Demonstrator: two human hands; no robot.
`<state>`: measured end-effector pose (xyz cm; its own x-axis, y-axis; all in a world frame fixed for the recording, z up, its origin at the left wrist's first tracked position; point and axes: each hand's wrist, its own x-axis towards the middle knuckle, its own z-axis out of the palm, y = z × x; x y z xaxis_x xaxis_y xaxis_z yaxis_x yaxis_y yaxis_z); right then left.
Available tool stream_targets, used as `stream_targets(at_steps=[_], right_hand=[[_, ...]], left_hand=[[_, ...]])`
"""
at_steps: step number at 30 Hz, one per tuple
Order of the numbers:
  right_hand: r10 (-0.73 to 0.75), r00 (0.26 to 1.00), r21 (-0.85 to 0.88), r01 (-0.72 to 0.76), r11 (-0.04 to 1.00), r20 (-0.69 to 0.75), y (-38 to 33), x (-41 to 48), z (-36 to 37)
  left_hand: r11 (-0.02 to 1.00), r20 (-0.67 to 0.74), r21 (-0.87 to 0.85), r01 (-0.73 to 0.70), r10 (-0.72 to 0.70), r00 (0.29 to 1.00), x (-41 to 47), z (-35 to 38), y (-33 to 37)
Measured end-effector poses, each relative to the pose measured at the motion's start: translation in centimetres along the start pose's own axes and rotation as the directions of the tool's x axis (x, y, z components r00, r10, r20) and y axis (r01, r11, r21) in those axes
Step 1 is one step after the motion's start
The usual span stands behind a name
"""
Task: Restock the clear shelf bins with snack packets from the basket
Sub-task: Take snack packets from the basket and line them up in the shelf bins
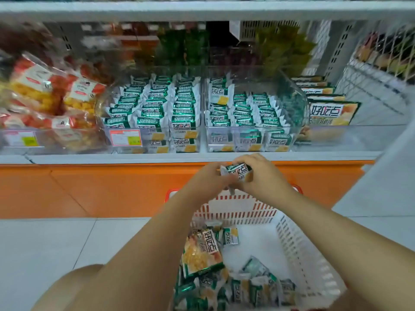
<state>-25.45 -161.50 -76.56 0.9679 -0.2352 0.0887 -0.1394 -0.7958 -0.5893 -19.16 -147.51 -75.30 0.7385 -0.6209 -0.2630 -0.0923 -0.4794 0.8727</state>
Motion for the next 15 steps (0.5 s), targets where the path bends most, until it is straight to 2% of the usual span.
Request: stream_targets(at_steps=[4, 11, 13, 15], right_hand=[[-0.089, 0.994, 0.026, 0.091, 0.996, -0.058, -3.4, 0.6, -2.6], [-0.149, 0.985, -0.02, 0.148, 0.989, -0.084, -5.4, 3.6, -6.1], [-0.149, 0.98, -0.015, 0.148, 0.989, -0.13, -5.5, 5.1, -6.6], [-0.119, 0.964, 0.008, 0.124, 0.992, -0.237, -4.9, 7.4, -6.9]], left_hand=[[0.988, -0.175, 0.099, -0.118, 0.134, 0.975, -0.7, -2.7, 2.5], [0.937, -0.259, 0.202, -0.285, 0.332, 0.907, 0.5, -5.3, 3.6], [0.929, -0.325, 0.191, -0.317, 0.365, 0.872, 1.4, -5.6, 3.7], [0.935, -0.424, 0.19, -0.301, 0.354, 0.834, 2.4, -6.2, 3.4]])
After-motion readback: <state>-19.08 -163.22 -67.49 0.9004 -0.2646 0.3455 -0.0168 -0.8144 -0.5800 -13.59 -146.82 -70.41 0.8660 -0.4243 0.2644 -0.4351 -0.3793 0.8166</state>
